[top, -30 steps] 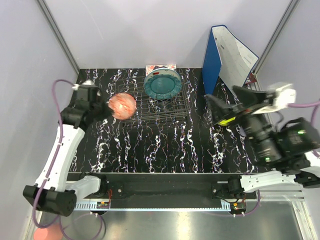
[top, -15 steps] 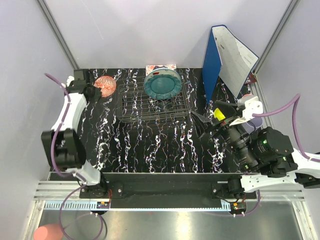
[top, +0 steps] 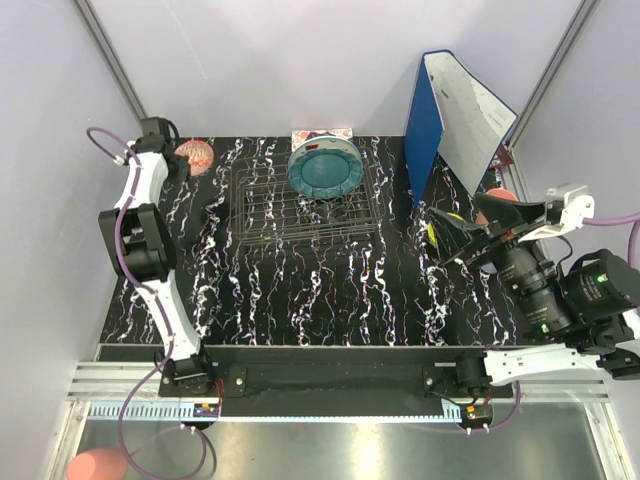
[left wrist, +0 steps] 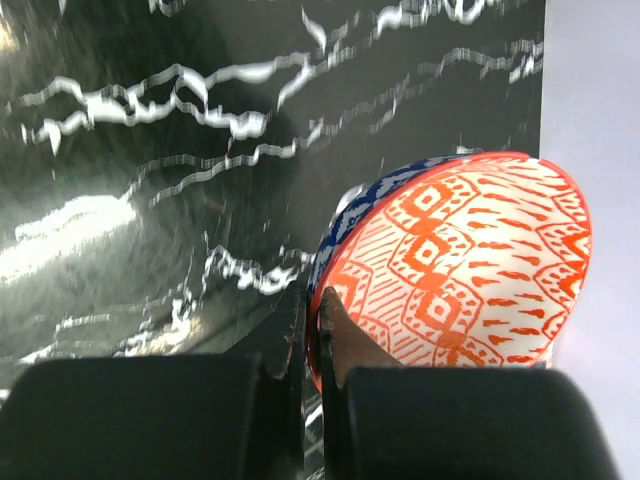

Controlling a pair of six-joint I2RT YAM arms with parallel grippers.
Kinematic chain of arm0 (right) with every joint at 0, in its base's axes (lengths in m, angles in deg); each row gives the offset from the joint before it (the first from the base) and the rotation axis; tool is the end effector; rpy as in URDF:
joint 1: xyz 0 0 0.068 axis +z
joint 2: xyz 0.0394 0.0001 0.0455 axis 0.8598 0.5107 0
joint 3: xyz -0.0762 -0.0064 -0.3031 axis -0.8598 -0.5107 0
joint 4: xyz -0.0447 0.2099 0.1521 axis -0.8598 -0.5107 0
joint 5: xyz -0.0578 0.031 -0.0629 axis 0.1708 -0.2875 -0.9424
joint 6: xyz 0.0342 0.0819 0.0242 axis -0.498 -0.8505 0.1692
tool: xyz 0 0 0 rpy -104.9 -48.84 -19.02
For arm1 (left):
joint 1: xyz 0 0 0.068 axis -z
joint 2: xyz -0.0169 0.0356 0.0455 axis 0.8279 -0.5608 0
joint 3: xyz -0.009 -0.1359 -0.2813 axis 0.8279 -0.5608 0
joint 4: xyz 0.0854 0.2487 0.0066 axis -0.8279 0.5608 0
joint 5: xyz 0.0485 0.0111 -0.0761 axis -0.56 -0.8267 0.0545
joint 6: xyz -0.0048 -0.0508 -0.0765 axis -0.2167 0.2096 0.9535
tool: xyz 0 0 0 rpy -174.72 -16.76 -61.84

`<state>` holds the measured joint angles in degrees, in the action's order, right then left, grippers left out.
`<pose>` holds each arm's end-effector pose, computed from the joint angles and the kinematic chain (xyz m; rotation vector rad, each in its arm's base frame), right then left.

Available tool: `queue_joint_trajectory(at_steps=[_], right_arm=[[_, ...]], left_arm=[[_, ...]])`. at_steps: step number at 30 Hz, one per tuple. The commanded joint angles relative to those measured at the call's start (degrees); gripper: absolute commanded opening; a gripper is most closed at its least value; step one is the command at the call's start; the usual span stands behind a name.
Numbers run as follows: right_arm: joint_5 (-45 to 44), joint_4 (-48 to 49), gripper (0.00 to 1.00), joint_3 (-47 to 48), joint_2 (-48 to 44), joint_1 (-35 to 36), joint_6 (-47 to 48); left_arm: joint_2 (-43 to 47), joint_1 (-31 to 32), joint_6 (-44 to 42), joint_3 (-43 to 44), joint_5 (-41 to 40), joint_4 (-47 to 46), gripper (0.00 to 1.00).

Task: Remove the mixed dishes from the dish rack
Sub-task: Place the bowl at the center of the board.

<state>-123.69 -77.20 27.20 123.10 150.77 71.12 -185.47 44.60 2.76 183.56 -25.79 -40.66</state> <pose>0.0728 0.0570 0.5426 -0.1795 1.3822 0.5128 0.4961 0.1115 0.2539 -1.6067 1.9365 -0.2004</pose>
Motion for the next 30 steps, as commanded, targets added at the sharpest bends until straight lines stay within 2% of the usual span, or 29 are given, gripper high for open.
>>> queue_joint_trajectory(at_steps=[1, 17, 18, 21, 24, 30], right_arm=[[-2.88, 0.61, 1.0, 0.79, 1.21, 0.01, 0.15], [-4.63, 0.96, 1.0, -0.44, 4.11, 0.01, -2.04], [-4.72, 0.87, 1.0, -0.52, 4.02, 0.01, -2.13], [-4.9, 0.87, 1.0, -1.23, 3.76, 0.01, -2.75], [-4.99, 0.87, 1.0, -2.02, 3.23, 0.01, -3.45], [-4.81, 0.87, 1.0, -2.99, 2.53, 0.1, -4.24]], left_arm=[[-4.28, -1.28, 1.37, 7.98, -1.51, 3.47, 0.0], [-8.85, -1.98, 0.75, 3.86, 0.07, 3.3, 0.0], [-9.03, -2.07, 0.67, 3.68, 0.25, 3.3, 0.03], [-8.77, -2.25, 0.4, 3.33, 1.04, 3.3, 0.23], [-8.07, -2.6, -0.12, 2.89, 1.13, 3.3, 0.33], [-5.78, -3.65, -1.18, 3.15, 2.18, 3.91, 0.59]])
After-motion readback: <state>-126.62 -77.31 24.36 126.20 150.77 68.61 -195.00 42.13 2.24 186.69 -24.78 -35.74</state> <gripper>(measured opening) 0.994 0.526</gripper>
